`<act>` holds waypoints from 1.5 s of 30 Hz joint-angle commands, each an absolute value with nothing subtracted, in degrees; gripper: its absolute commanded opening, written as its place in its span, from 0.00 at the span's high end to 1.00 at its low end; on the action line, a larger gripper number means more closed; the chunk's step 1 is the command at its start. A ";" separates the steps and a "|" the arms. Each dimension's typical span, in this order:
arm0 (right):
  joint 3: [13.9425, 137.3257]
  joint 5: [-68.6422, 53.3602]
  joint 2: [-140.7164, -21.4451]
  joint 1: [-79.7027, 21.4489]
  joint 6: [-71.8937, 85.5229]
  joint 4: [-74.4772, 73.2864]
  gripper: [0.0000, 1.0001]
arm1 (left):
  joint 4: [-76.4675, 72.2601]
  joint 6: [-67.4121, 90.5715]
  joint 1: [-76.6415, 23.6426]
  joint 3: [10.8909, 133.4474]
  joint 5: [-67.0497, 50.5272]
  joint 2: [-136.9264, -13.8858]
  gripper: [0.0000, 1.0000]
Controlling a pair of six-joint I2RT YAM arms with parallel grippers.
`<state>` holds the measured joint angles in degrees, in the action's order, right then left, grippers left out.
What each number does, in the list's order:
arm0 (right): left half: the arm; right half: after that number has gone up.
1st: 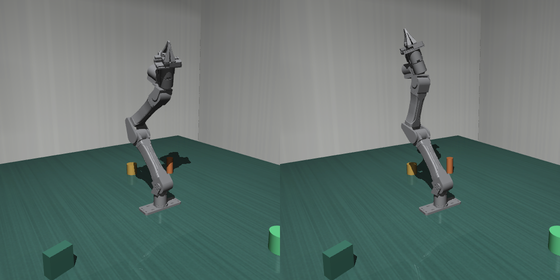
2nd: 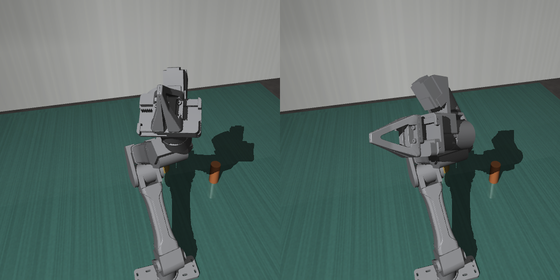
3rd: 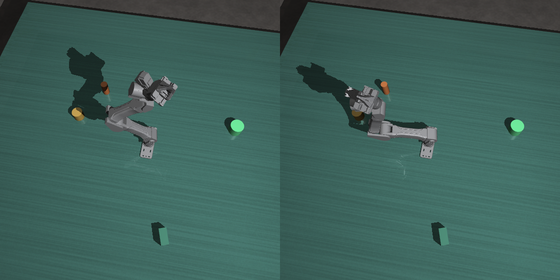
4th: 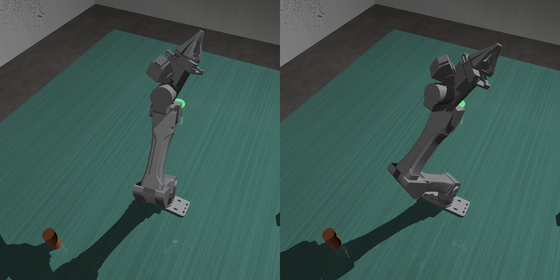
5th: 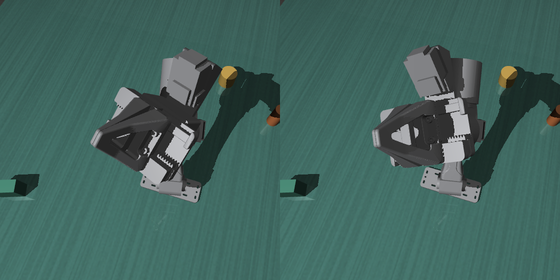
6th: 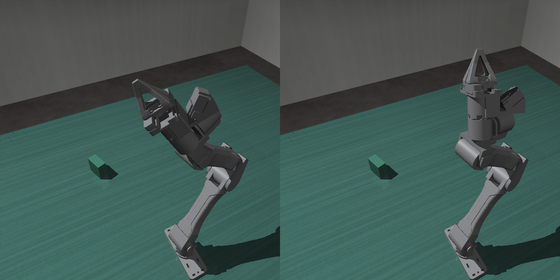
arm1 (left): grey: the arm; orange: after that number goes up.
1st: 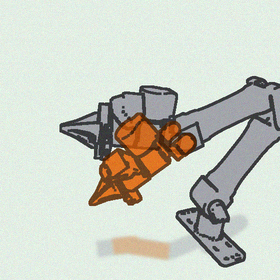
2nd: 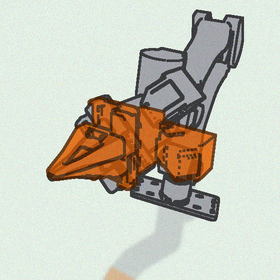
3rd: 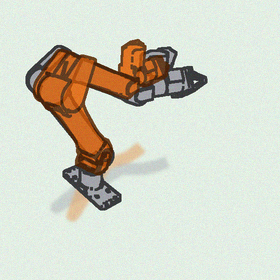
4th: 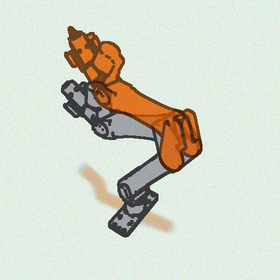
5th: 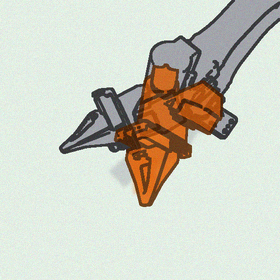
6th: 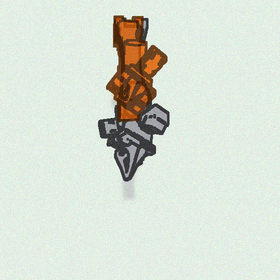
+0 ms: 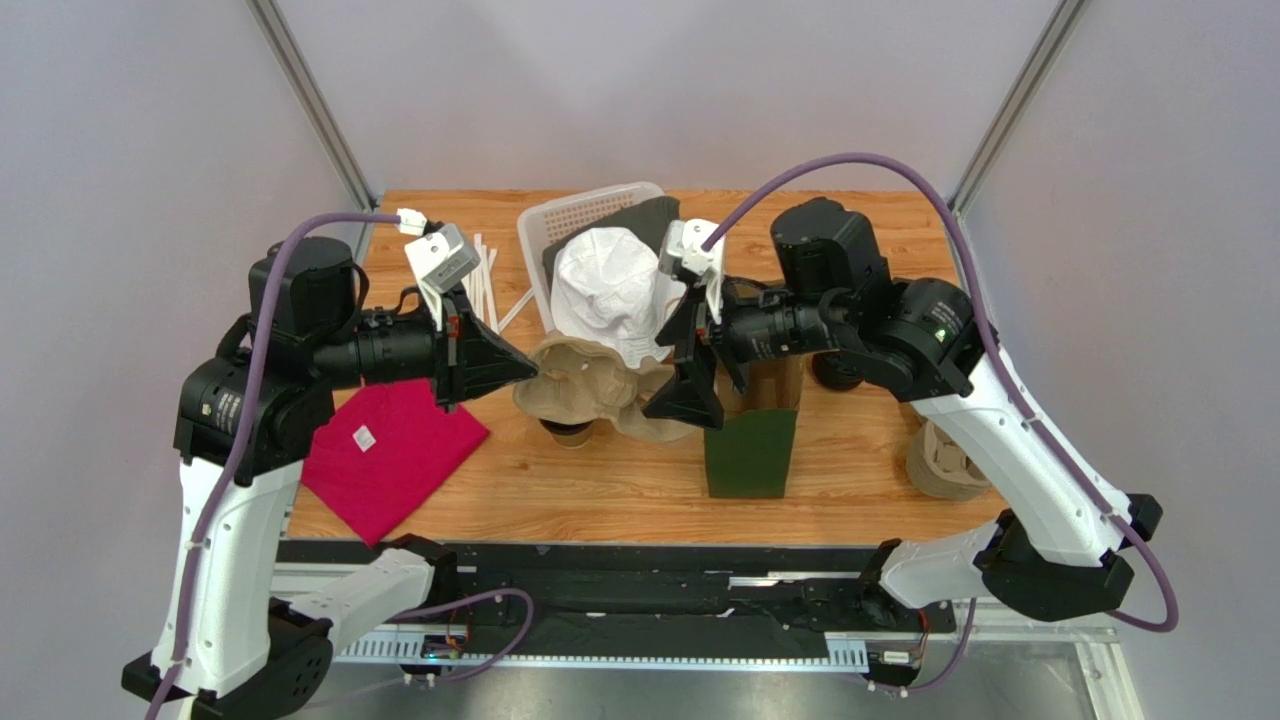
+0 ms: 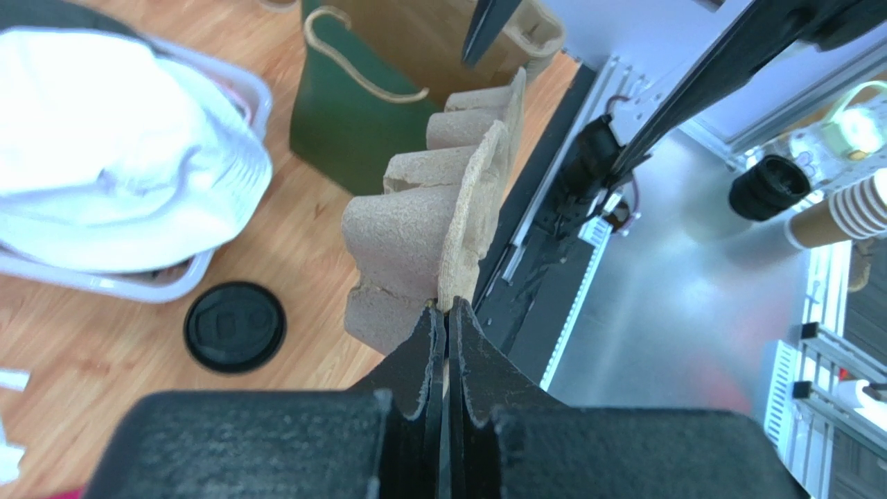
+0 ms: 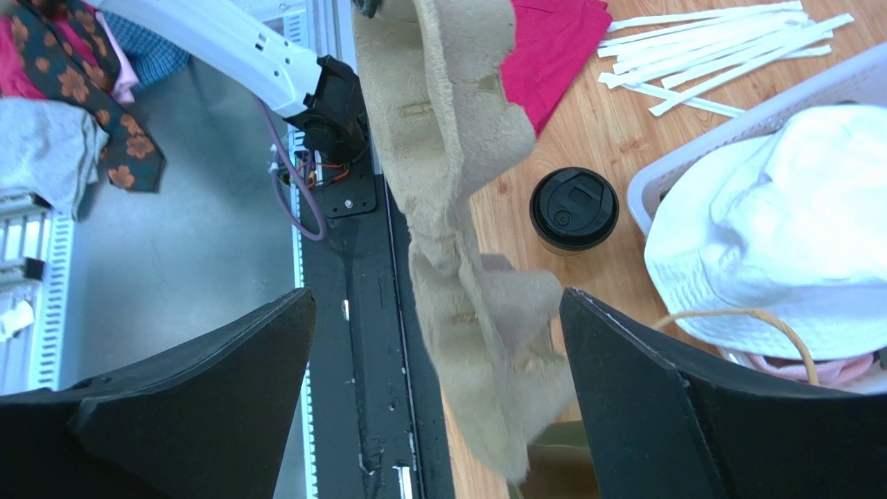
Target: Pack the takeout coffee
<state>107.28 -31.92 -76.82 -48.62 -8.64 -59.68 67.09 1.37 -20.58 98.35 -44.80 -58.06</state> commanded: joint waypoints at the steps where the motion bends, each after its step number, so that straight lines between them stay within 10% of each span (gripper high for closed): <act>1: 108.46 -27.25 -77.08 -52.12 -14.41 -57.48 0.09 | 59.96 2.99 -20.74 98.88 -51.32 -56.52 1.00; 8: 108.46 -27.95 -78.48 -53.87 -14.76 -57.39 0.27 | 56.78 2.90 -20.74 97.39 -53.70 -55.20 1.00; 16: 109.86 -27.34 -79.80 -54.84 -14.59 -57.30 0.83 | 52.82 6.06 -20.74 94.31 -51.42 -54.40 1.00; 19: 110.39 -26.72 -79.98 -54.84 -13.89 -57.30 0.99 | 53.08 6.24 -20.74 94.13 -48.35 -54.40 0.77; 28: 108.11 -27.15 -78.40 -54.15 -10.11 -57.04 1.00 | 58.01 -1.48 -15.82 94.31 -54.06 -53.45 0.43; 45: 107.67 -35.15 -77.52 -52.82 -4.92 -55.81 1.00 | 42.37 4.13 -13.36 84.90 -52.73 -48.78 0.53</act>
<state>107.61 -32.99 -79.61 -53.06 -6.15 -59.00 48.69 1.10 -14.63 85.62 -52.31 -49.04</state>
